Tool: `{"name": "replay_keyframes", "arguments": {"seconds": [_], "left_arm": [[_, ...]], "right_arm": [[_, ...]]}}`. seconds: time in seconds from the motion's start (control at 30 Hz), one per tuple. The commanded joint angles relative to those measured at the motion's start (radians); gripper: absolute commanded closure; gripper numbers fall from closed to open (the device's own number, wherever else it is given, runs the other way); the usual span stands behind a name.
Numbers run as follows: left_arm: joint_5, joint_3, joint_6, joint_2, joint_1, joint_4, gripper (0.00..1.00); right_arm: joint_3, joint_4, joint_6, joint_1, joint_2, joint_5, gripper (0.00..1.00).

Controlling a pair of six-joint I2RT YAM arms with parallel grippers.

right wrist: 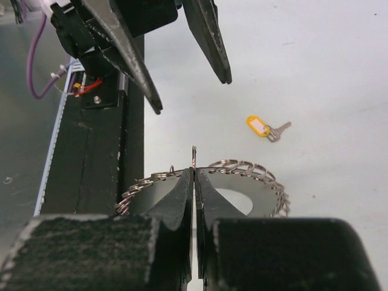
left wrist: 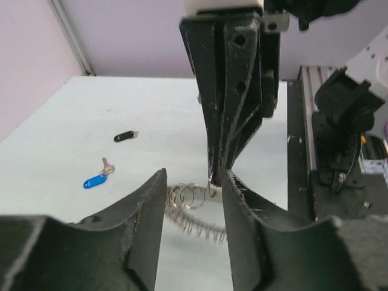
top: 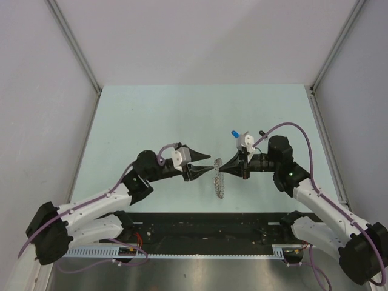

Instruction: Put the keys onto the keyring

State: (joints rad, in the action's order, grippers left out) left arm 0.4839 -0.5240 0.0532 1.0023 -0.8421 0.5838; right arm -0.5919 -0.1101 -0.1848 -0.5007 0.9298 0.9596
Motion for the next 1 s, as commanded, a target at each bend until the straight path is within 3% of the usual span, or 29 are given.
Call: {"name": "replay_keyframes", "arguments": {"seconds": [0.0, 0.13, 0.3, 0.8, 0.97], "left_arm": [[0.070, -0.096, 0.140, -0.004, 0.005, -0.257, 0.49], [0.116, -0.160, 0.183, 0.038, 0.005, -0.341, 0.45], [0.171, -0.211, 0.208, 0.084, 0.005, -0.417, 0.49], [0.255, -0.327, 0.232, 0.173, 0.005, -0.548, 0.54], [0.239, -0.340, 0.228, 0.190, 0.003, -0.564, 0.60]], "right_arm": [[-0.137, 0.170, -0.146, -0.004, -0.006, -0.021, 1.00], [-0.186, 0.300, -0.217, -0.004, 0.001, -0.022, 1.00], [-0.217, 0.366, -0.268, -0.006, 0.009, -0.012, 1.00], [-0.258, 0.426, -0.318, -0.039, 0.035, -0.019, 1.00], [-0.263, 0.431, -0.324, -0.047, 0.035, -0.021, 1.00]]}}
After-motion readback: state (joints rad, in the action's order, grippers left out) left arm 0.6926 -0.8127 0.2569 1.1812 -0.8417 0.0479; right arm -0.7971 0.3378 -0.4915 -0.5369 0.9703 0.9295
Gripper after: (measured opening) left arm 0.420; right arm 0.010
